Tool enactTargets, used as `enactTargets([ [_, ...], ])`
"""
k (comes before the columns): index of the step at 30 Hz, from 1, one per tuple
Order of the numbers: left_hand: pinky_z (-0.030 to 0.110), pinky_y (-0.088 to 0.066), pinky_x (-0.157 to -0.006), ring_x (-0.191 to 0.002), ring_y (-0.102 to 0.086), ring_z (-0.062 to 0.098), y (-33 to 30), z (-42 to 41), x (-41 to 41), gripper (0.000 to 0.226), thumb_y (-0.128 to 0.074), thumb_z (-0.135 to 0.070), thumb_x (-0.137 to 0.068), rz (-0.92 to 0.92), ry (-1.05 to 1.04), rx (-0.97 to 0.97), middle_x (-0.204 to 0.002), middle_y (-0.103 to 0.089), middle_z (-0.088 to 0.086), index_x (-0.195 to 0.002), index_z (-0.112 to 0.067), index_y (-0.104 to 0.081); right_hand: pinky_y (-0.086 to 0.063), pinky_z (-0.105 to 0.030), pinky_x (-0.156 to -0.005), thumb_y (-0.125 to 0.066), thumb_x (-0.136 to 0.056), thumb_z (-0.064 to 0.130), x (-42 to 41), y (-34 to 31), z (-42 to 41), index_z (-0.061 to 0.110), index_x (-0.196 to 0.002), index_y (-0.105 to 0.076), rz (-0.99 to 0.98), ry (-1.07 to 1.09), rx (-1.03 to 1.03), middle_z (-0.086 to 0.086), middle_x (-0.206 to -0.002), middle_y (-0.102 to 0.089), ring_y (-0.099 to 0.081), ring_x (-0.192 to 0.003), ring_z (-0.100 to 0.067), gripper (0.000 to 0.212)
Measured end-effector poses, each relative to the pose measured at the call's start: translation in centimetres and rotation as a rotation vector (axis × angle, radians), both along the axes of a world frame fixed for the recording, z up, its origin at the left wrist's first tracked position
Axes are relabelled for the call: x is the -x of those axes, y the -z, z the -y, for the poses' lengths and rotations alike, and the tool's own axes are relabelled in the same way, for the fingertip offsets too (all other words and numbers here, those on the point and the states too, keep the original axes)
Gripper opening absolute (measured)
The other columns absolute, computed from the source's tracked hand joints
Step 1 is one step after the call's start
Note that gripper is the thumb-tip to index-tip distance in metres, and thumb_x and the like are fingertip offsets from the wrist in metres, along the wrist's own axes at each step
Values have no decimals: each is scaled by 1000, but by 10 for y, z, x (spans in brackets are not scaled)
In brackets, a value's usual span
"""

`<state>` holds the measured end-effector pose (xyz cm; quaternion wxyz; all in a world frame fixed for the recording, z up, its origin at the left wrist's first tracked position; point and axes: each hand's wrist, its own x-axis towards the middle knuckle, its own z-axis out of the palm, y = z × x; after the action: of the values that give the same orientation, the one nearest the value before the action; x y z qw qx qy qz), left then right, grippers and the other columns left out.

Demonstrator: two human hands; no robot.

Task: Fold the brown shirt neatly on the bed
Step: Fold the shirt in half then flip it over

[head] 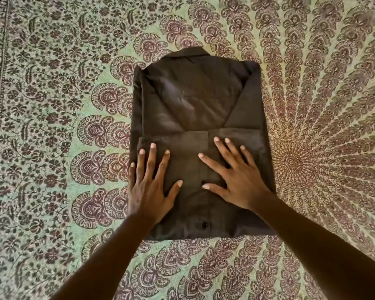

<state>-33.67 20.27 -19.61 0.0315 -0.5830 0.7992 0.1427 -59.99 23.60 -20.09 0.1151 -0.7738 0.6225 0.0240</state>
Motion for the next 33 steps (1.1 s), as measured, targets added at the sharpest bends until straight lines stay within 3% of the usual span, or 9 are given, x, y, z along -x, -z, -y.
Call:
enactTargets([
  [11, 60, -14, -124, -159, 0, 32, 13, -1, -18, 93, -38, -80, -89, -1, -44, 16, -172, 9, 2, -164, -35, -7, -20, -59, -124, -32, -89, 87, 43, 8, -1, 44, -162, -21, -52, 223, 43, 0, -174, -2, -6, -161, -26, 85],
  [13, 61, -14, -123, -159, -1, 31, 5, 0, -25, 86, -40, -72, -93, -113, -74, -2, -173, 7, -2, -164, -32, -13, -17, -61, -124, -31, -93, 82, 50, 3, -5, 39, -163, -19, -17, 226, 17, -4, -174, 3, -1, -161, -30, 83],
  [15, 61, -22, -117, -153, -17, 34, -12, -6, -38, 80, -47, -64, -92, -172, -114, 24, -170, -10, 3, -159, -25, -29, -13, -62, -126, -31, -96, 77, 55, -6, -19, 28, -164, -25, 20, 178, 34, -11, -174, -1, -3, -160, -33, 84],
  [17, 56, -37, -104, -132, -36, 35, -29, -20, -55, 76, -55, -62, -86, -207, -5, 51, -154, -32, 11, -148, -20, -46, -16, -62, -125, -36, -97, 75, 57, -16, -44, 16, -161, -32, 76, 46, 51, -14, -173, -9, -9, -160, -33, 87],
  [19, 54, -45, -98, -118, -46, 33, -40, -40, -75, 77, -66, -57, -74, -191, 248, 28, -139, -43, 12, -139, -18, -51, -21, -62, -124, -41, -97, 72, 55, -23, -76, 11, -160, -34, 119, -81, 16, -17, -171, -14, -13, -159, -34, 88],
  [22, 53, -43, -109, -130, -50, 32, -34, -65, -101, 88, -75, -42, -64, -11, 485, -98, -146, -48, 9, -144, -17, -49, -29, -63, -121, -54, -92, 58, 56, -18, -124, 9, -158, -35, 105, -199, -42, -20, -168, -23, -21, -157, -36, 84],
  [25, 48, -38, -114, -146, -40, 27, -21, -76, -113, 65, -61, -34, -85, -29, 457, -116, -159, -42, 7, -147, -18, -49, -36, -60, -118, -58, -85, 36, 62, -5, -149, 9, -154, -38, 96, -254, -32, -18, -165, -32, -30, -154, -34, 77],
  [30, 49, -43, -103, -127, -57, 28, -21, -78, -103, 34, -48, -22, -97, -241, 276, -51, -149, -52, 7, -124, -15, -65, -55, -56, -96, -52, -93, 26, 57, -6, -133, 6, -133, -56, 195, -159, 144, -20, -140, -61, -62, -124, -38, 45],
  [33, 49, -50, -89, -105, -60, 22, -38, -63, -92, 25, -50, -9, -96, -398, 135, -7, -132, -56, 7, -115, -12, -66, -61, -48, -80, -51, -93, 17, 53, -29, -112, -2, -124, -66, 359, 70, 203, -21, -124, -65, -66, -99, -32, 39],
])
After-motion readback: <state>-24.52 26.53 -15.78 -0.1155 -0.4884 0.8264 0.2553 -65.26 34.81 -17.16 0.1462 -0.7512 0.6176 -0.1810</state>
